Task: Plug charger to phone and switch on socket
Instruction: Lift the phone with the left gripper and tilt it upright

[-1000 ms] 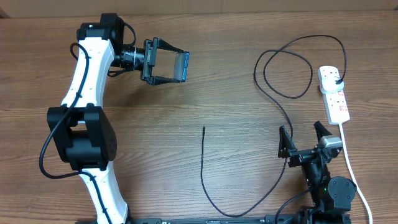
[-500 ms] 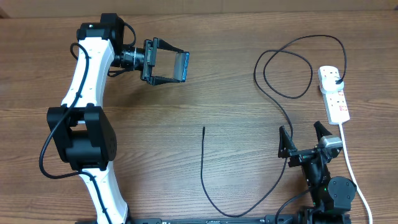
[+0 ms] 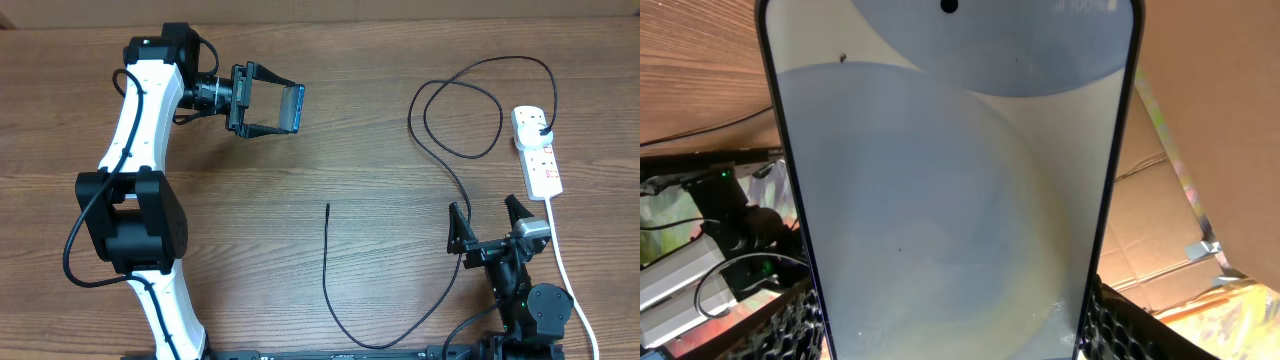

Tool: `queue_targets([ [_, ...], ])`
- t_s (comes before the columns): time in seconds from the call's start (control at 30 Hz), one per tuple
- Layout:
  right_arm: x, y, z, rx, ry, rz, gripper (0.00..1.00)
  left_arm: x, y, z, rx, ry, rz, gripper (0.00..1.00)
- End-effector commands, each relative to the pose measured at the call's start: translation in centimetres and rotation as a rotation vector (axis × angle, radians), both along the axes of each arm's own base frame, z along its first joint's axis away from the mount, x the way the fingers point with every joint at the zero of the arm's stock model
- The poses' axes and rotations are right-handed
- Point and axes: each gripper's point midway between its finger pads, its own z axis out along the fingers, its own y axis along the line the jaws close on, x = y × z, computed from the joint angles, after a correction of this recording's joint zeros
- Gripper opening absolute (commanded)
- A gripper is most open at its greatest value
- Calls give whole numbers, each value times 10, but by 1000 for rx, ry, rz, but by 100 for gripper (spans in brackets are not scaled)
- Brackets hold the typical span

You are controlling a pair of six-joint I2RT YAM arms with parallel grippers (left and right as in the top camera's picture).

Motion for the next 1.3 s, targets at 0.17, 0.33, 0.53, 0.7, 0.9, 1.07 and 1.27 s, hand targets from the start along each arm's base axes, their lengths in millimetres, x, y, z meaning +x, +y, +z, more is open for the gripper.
queue_targets([
  [0.17,0,0,-2,-4,-6,-4,100,2,-1,15,-35,-75,-14,4],
  [0.33,0,0,-2,-4,-6,-4,100,2,-1,15,-35,-81,-16,4],
  [0.53,0,0,-2,-4,-6,-4,100,2,-1,15,-34,-81,-16,4],
  [0.7,0,0,-2,-4,-6,-4,100,2,0,11,-6,-80,-16,4],
  [0.9,0,0,-2,-4,-6,-4,100,2,9,-11,131,-68,-15,4],
  [1.07,0,0,-2,-4,-6,-4,100,2,20,-32,271,-66,-20,4],
  [1.27,0,0,-2,-4,-6,-4,100,-4,40,-56,454,-32,-30,4],
])
